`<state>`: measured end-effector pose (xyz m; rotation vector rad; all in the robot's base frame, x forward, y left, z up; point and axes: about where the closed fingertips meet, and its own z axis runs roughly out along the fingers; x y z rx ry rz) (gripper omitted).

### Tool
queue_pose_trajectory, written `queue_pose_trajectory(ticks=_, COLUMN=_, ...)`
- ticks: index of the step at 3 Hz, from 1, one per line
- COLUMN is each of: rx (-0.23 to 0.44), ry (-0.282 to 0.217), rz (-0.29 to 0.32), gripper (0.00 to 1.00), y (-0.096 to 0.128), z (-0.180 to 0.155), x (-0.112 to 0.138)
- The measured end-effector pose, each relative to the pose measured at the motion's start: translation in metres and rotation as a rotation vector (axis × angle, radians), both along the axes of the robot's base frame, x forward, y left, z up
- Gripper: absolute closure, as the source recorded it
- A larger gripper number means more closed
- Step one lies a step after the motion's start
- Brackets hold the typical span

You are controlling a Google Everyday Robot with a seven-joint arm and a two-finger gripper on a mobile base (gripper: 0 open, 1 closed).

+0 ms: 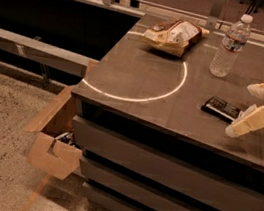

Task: Pick rxbar chocolate

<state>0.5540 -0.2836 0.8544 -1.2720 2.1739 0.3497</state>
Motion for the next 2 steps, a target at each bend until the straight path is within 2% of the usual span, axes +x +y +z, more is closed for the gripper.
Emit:
queue_pose_trajectory(ticks=1, rx=0.003, ry=-0.008, rz=-0.023, gripper=0.0, y=0.0001, z=-0.0125, x=0.0102)
queue_pose_trajectory(ticks=2, rx=0.009, ry=0.004, rz=-0.042, gripper=0.15, y=-0.0022, z=-0.022, x=0.0164)
